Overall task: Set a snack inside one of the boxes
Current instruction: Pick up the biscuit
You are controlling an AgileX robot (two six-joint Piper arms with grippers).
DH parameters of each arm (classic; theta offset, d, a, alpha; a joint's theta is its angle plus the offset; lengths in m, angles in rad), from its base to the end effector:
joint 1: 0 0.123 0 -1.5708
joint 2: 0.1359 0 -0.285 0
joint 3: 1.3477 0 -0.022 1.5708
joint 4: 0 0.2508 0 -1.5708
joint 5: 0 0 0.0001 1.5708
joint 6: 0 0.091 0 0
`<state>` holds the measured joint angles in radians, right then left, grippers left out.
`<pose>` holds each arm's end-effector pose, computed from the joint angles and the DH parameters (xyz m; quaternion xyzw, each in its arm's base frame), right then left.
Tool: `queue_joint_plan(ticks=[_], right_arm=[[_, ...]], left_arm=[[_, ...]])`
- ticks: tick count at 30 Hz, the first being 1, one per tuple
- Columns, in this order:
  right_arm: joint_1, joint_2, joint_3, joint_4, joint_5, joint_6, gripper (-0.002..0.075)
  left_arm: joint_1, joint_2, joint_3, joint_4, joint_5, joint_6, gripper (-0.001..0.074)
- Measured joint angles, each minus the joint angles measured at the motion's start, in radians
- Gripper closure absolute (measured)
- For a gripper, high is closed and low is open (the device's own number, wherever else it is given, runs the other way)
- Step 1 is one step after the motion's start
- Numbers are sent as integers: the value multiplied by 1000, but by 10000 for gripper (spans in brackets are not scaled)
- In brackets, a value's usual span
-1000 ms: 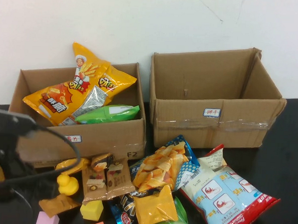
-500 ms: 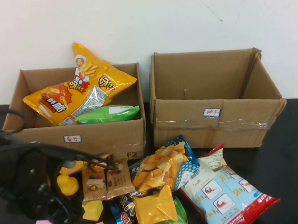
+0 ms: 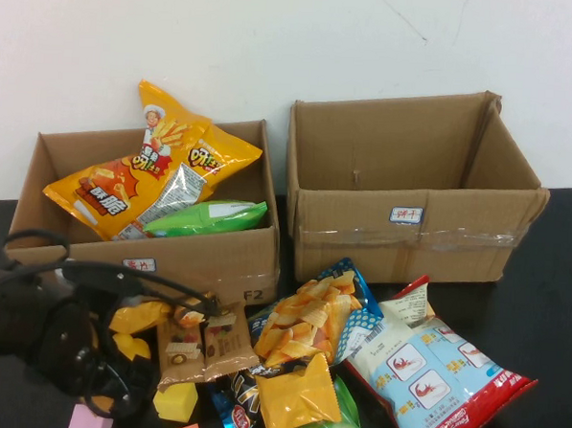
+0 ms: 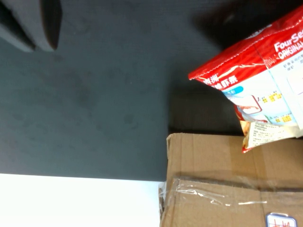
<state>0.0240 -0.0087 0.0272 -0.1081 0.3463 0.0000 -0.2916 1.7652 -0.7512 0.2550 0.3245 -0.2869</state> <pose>0.0535 -0.0021 0.1735 -0.0391 0.7966 -0.0380 0.6021 0.2797 -0.0763 0.1194 0.1148 0.9790 0.0117 0.1681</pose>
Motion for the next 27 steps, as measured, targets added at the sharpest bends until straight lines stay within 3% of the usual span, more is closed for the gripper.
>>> queue_joint_plan(ticks=[5, 9, 12, 17, 19, 27], right_arm=[[0, 0, 0, 0, 0, 0, 727], [0, 0, 0, 0, 0, 0, 727], [0, 0, 0, 0, 0, 0, 727], [0, 0, 0, 0, 0, 0, 727], [0, 0, 0, 0, 0, 0, 727], [0, 0, 0, 0, 0, 0, 727]], left_arm=[[0, 76, -6, 0, -49, 0, 88], [0, 116, -12, 0, -61, 0, 152], [0, 126, -14, 6, -63, -16, 282], [0, 121, -14, 36, -69, -61, 599], [0, 96, -14, 53, -69, -76, 673], [-14, -131, -14, 74, 68, -101, 715]])
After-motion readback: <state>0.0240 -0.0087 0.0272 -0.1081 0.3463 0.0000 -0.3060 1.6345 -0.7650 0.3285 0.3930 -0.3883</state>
